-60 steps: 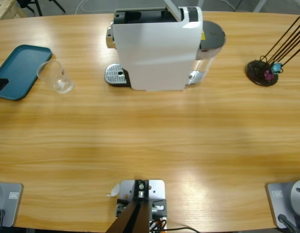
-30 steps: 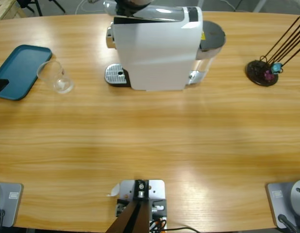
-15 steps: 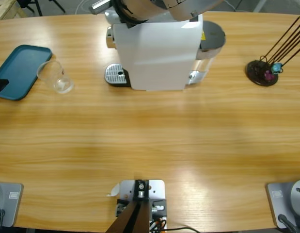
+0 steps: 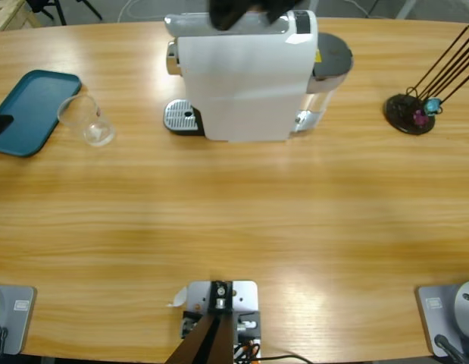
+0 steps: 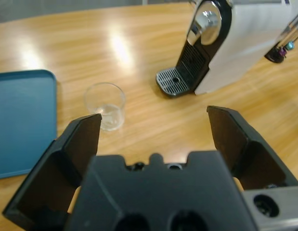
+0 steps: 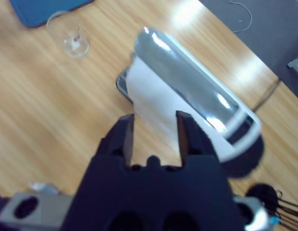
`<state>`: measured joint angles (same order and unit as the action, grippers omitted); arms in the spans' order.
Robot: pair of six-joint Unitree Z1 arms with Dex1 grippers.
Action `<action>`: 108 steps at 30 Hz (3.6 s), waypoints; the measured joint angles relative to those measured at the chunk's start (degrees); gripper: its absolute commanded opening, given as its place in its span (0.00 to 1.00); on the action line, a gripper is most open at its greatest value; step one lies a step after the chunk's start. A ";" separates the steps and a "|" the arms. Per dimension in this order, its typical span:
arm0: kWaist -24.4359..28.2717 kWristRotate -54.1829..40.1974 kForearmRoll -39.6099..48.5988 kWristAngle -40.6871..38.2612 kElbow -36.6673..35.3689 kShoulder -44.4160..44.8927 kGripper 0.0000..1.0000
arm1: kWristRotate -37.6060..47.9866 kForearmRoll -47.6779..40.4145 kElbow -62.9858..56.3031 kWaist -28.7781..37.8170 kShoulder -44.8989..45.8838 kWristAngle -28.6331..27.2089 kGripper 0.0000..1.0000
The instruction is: Pour coffee
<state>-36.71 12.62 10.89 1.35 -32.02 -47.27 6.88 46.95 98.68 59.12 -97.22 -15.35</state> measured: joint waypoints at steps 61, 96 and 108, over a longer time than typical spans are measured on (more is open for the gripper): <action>0.80 -2.79 -77.89 16.78 24.94 -48.90 0.96 | -3.23 -22.39 -54.90 -6.81 30.52 14.28 1.00; -1.40 2.97 -87.26 18.44 26.22 -64.04 0.71 | -3.23 -23.62 -55.83 -7.48 30.52 15.01 0.99; -1.27 2.93 -90.71 16.99 27.28 -65.74 0.49 | -3.23 -23.80 -55.88 -8.17 30.47 15.15 0.98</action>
<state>-37.99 15.54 -79.82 18.34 -4.74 -113.02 3.65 23.15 42.80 50.95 -66.75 -0.20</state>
